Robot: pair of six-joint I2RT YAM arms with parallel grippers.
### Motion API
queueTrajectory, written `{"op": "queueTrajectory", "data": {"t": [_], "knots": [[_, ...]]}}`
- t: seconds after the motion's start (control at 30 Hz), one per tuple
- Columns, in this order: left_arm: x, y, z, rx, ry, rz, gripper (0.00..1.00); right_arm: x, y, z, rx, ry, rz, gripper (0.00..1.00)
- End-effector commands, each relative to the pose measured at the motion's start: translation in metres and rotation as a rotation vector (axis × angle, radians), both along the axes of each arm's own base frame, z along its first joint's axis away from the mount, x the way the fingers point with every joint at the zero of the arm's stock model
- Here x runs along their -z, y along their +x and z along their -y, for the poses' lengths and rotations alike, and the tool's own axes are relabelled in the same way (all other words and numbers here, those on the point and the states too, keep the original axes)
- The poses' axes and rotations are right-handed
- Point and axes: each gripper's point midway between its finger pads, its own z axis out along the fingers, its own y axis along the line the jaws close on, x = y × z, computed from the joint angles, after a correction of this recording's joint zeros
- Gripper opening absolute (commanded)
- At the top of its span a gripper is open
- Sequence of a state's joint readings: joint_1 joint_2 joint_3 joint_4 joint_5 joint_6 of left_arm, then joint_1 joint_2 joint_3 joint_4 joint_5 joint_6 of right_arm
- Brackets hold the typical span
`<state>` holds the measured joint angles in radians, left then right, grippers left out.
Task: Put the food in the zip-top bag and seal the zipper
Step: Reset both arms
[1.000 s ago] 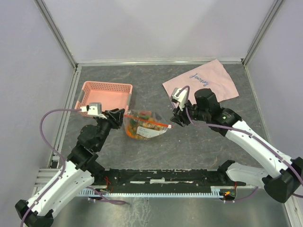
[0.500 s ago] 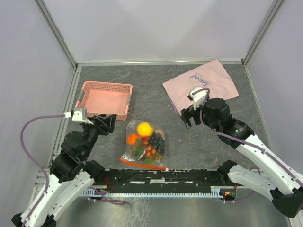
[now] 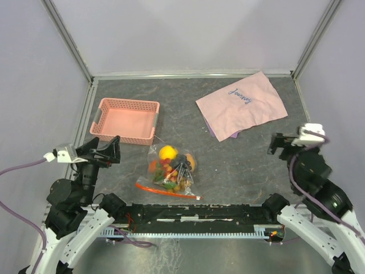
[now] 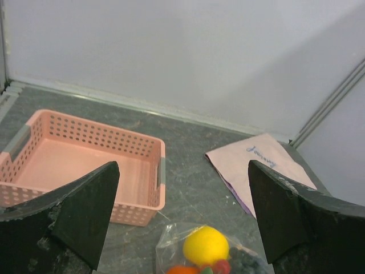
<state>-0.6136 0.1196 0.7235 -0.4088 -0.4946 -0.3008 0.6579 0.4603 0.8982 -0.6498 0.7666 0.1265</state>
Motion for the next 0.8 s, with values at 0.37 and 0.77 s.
{"op": "queueTrajectory", "data": {"t": [0.37,0.77], "knots": [[0.006,0.007,-0.020,-0.127,0.069,0.083,0.99,-0.007,-0.031,0.041,0.094,0.080,0.188,0.99],[0.012,0.012,-0.014,-0.108,0.125,0.065,1.00,-0.007,-0.028,0.027,0.008,0.057,0.170,0.99]]}}
